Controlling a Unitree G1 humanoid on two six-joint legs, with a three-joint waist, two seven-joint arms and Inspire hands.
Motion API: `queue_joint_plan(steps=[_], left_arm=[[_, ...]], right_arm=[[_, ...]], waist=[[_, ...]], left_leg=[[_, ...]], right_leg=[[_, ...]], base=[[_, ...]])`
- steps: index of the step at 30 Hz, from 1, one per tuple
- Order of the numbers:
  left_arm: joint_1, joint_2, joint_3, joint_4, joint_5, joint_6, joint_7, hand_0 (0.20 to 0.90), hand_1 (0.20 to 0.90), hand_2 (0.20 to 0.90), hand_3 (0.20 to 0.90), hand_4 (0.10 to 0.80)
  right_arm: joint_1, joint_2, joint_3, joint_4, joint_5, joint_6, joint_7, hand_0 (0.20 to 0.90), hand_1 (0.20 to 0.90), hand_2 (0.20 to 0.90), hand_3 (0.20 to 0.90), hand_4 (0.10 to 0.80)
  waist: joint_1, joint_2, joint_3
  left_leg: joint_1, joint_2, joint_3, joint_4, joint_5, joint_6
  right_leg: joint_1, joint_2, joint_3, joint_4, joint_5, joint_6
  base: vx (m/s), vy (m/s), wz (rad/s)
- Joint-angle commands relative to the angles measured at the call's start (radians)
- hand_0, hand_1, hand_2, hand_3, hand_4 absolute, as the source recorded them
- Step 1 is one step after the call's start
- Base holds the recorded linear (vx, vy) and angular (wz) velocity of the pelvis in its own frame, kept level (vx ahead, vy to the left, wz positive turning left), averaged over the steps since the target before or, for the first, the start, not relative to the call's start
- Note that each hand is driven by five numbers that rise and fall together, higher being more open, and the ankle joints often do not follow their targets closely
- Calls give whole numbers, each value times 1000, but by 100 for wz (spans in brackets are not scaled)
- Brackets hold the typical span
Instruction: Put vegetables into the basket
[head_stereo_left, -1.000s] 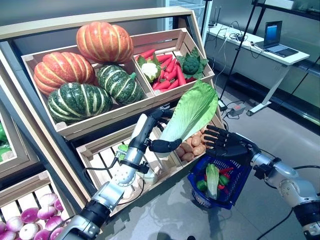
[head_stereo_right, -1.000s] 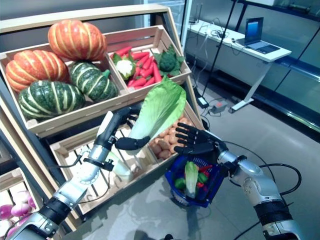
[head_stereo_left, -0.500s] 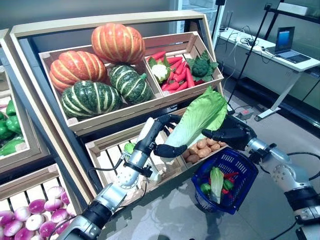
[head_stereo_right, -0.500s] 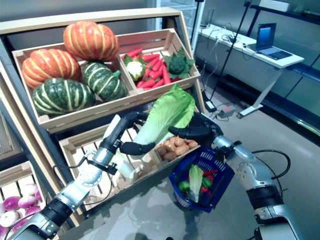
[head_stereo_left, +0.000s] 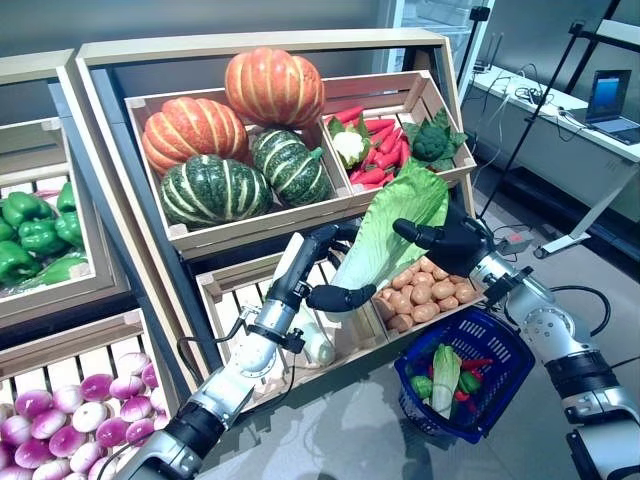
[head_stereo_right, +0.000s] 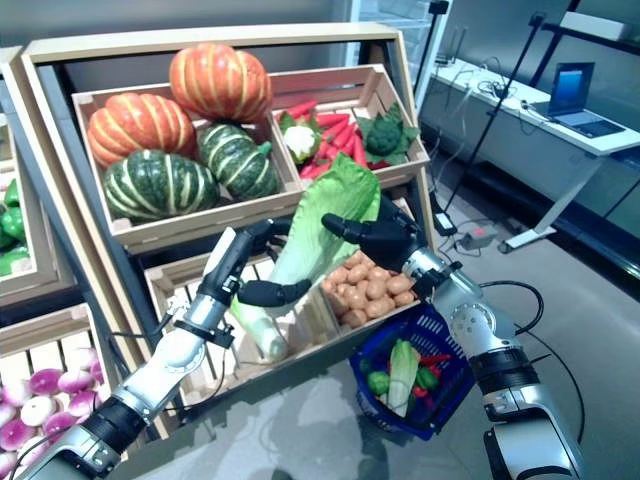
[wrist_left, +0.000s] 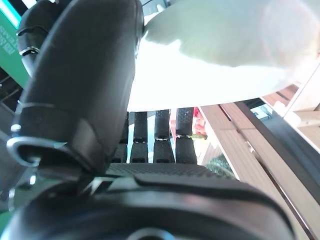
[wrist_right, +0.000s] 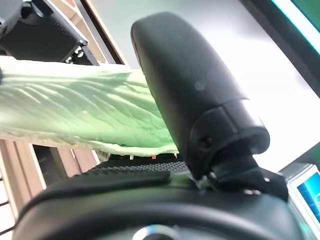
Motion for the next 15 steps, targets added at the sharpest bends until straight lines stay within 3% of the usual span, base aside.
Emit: queue_joint_plan(steps=[1, 6, 7, 15], left_arm=[[-132, -19, -42, 3, -10, -131, -19, 300, 300, 300, 300, 400], [-143, -34, -57, 2, -2, -131, 1, 300, 300, 300, 300, 400], [-152, -38, -65, 1, 5, -126, 10, 300, 300, 300, 300, 400], [-167, -45, -77, -1, 22, -104, 43, 300, 300, 300, 300, 400]], right_arm=[[-229, 34, -23, -34, 93, -10, 66, 900, 900, 900, 900, 800], [-219, 48, 18, -7, 51, -8, 46, 900, 900, 900, 900, 800], [-216, 66, 34, 2, 48, -21, 30, 300, 300, 300, 300, 400], [-213, 122, 66, 7, -18, -54, -18, 300, 300, 300, 300, 400]], waist=[[-4, -41, -89], [-8, -41, -89], [-9, -40, -87], [-10, -33, -79]], left_leg=[[-1, -20, -7, 2, -124, -23], [-2, -21, -6, 2, -121, -20], [-2, -21, -5, 2, -120, -19], [0, -23, -7, 2, -119, -17]], right_leg=[[41, -37, -29, 2, -57, 29], [37, -38, -23, 2, -54, 29], [36, -38, -22, 2, -52, 29], [37, -38, -17, 2, -52, 29]], base=[[15, 11, 8], [2, 2, 1], [0, 0, 0], [0, 0, 0]])
